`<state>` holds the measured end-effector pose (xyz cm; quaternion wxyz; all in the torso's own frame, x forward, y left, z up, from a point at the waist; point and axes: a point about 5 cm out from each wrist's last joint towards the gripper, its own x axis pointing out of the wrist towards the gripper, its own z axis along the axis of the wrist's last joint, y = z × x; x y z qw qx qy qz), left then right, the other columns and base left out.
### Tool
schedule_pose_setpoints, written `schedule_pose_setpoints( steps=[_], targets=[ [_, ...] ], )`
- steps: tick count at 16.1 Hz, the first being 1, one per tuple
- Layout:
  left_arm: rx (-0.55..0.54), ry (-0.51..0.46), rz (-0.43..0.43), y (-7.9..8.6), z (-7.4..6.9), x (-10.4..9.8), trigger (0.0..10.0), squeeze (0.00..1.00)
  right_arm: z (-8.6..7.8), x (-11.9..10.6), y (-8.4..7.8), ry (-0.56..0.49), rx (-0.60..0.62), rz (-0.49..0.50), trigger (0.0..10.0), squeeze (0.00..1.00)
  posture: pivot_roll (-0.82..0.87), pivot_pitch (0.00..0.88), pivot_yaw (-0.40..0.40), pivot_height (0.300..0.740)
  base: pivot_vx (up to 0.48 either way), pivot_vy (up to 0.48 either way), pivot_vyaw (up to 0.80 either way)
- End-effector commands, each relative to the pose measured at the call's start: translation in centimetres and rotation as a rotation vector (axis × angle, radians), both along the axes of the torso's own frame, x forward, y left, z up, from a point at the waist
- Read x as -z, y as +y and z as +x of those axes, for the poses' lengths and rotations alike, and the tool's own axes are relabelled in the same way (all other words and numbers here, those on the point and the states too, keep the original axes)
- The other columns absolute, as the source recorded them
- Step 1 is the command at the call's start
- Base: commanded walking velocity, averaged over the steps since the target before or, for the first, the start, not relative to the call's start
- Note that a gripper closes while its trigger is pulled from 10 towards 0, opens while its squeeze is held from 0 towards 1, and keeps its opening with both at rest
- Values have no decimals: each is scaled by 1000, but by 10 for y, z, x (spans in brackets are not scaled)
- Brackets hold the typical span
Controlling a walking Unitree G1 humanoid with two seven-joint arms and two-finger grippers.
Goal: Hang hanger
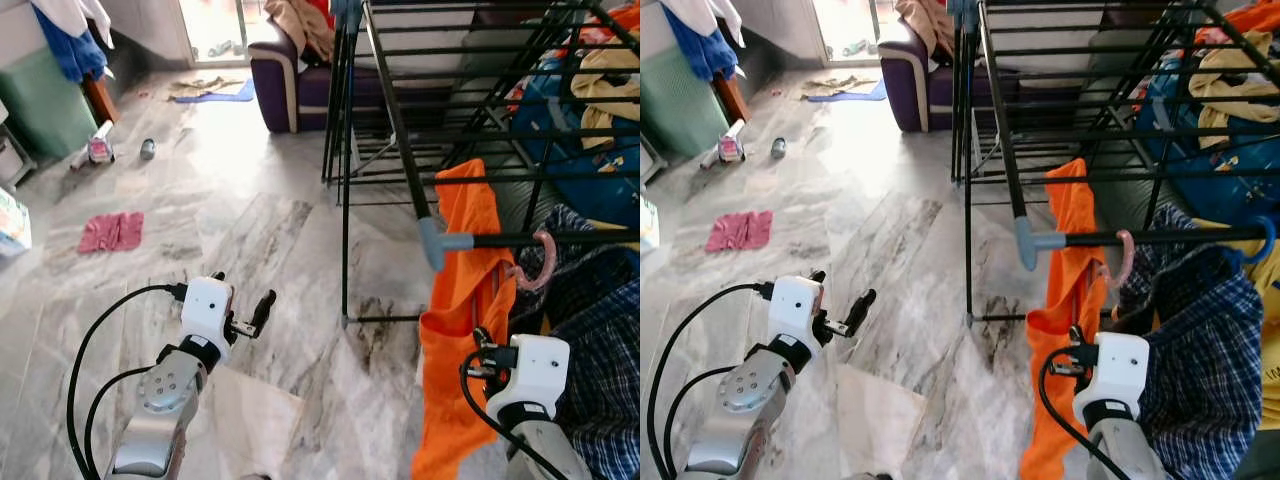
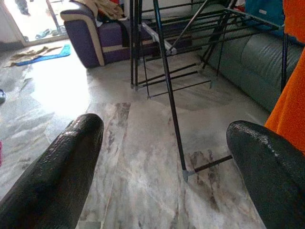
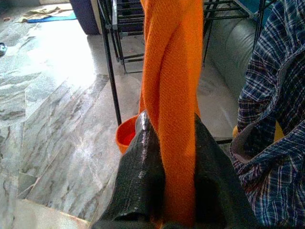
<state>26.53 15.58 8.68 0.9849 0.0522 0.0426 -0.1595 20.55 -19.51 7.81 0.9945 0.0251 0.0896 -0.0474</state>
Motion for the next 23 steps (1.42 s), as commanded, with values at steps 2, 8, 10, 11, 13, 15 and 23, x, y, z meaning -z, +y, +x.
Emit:
schedule_pose_setpoints(
  steps=[2,8,10,11,13,15,23],
  targets=[
    [1,3,5,-1,-2,-1,10000,0,4,-12,2,-40,12,50,10000,0,-24,49,11,740,-262,0,0],
    [-1,8,-3,-3,-3,0,10000,0,2,2,2,62,53,146,10000,0,-28,57,6,740,-268,0,0],
    [-2,9,-2,-3,-3,0,10000,0,2,3,1,78,54,152,10000,0,-26,59,6,740,-266,0,0],
    [-2,9,-2,-2,-3,0,10000,0,2,4,2,88,56,160,10000,0,-25,60,7,740,-262,0,0],
    [-3,10,1,-2,-3,0,10000,0,2,4,3,94,57,167,10000,0,-23,62,9,740,-276,0,0],
    [-2,11,2,-2,-4,0,10000,0,2,5,3,100,59,171,10000,0,-22,63,11,740,-311,0,0],
    [-3,18,4,-3,-4,1,10000,0,7,3,3,86,42,165,10000,0,-12,60,11,740,-316,0,0]
  ],
)
